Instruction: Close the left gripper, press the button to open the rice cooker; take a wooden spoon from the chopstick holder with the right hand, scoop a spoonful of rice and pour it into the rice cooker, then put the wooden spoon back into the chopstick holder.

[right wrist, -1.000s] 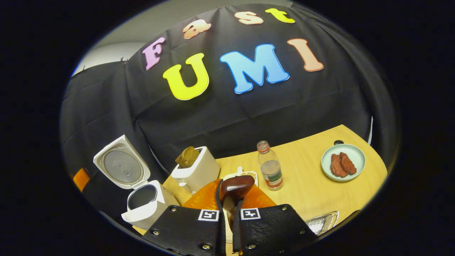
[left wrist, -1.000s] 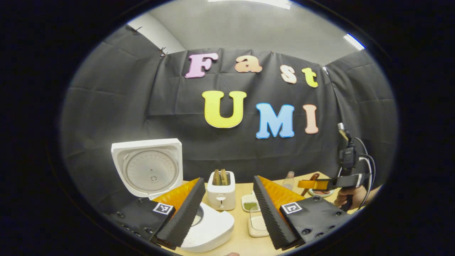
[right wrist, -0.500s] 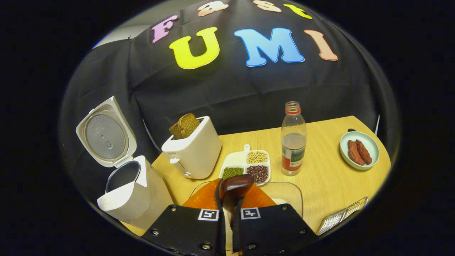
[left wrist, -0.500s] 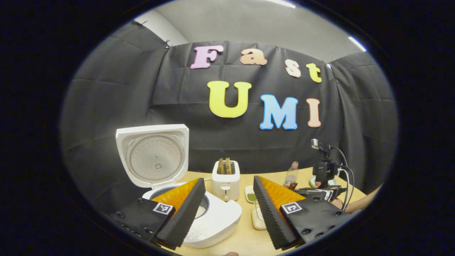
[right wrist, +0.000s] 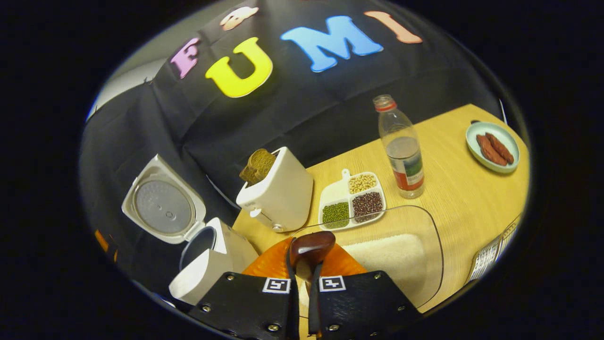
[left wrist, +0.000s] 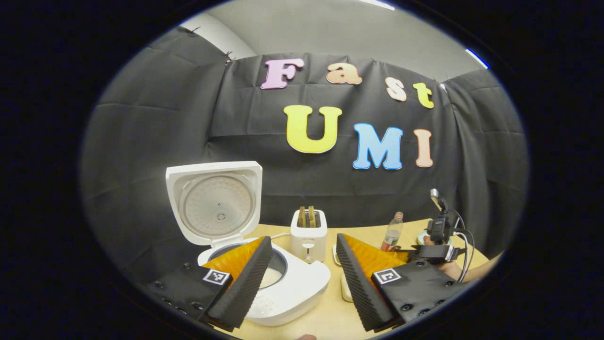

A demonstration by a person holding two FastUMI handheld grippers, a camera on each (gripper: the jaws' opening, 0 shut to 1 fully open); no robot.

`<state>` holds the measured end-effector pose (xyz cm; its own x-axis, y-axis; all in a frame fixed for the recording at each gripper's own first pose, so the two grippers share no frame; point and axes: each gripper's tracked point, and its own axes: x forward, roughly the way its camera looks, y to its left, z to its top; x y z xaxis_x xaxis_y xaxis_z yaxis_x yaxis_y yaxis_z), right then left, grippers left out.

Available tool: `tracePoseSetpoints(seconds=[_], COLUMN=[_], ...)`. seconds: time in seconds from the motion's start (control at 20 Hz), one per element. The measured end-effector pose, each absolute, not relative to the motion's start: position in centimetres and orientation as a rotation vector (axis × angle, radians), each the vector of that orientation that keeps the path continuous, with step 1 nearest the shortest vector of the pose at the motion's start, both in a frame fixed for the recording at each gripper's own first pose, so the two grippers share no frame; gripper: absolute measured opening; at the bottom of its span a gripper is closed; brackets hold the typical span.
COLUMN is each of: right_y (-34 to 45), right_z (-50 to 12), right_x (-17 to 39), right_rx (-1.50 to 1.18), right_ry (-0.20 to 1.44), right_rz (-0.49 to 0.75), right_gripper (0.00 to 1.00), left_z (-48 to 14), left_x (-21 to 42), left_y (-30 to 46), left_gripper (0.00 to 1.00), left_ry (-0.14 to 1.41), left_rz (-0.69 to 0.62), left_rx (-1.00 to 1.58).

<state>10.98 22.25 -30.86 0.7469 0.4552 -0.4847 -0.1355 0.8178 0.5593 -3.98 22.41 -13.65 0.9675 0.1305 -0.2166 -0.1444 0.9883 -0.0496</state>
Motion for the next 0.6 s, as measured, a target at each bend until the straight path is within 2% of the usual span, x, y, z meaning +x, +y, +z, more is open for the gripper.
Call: tracePoseSetpoints(seconds=[0.35, 0.6], right_y=[15.9, 13.5], right_z=[-25.5, -20.3], right_x=[11.5, 11.3], right_rx=[0.852, 1.072], right_ry=[0.565, 0.487], right_rz=[0.278, 0.282], right_gripper=[0.08, 0.07], left_z=[-13.2, -13.3], left_x=[-4.1, -4.1], left_y=[22.3, 21.3], left_gripper=[0.95, 0.95], left_ry=[0.205, 0.207], left_rz=[0.138, 0.119], left_rx=[-0.049, -0.045])
